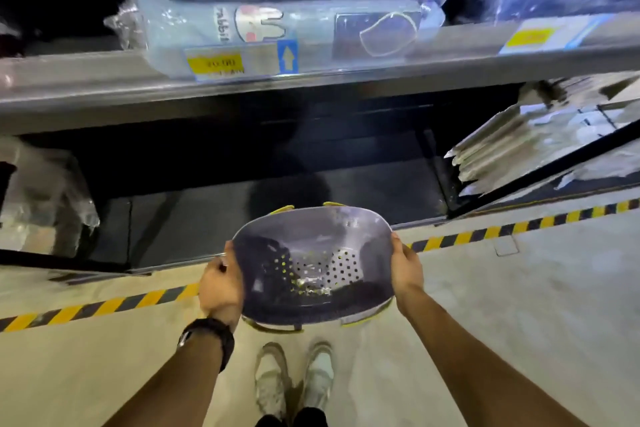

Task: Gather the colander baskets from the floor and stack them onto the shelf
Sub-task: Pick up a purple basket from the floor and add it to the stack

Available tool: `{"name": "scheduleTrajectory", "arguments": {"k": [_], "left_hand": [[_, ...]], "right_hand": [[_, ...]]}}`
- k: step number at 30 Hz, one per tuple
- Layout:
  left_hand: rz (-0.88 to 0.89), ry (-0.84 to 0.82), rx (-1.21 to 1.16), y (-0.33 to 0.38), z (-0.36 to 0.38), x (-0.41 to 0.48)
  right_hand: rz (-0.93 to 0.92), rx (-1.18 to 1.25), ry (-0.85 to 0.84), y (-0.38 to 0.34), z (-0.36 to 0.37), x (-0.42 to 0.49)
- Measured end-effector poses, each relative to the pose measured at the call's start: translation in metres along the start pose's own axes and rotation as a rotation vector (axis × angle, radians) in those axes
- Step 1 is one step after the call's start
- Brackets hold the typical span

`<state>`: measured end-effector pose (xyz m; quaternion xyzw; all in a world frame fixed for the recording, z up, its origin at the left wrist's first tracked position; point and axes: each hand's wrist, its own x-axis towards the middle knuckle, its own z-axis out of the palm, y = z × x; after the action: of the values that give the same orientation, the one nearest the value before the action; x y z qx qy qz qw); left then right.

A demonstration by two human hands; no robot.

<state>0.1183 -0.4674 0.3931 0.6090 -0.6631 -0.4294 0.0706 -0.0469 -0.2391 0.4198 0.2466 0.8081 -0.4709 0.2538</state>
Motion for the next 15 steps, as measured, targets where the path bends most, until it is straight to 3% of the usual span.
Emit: {"name": "scheduleTrajectory", "arguments": {"k": [15], "left_hand": [[-0.021, 0.005, -0.003, -0.094, 0.089, 0.042]], "right_hand": [[0.057, -0.010, -0.048, 0.066, 0.052, 0.090]]}}
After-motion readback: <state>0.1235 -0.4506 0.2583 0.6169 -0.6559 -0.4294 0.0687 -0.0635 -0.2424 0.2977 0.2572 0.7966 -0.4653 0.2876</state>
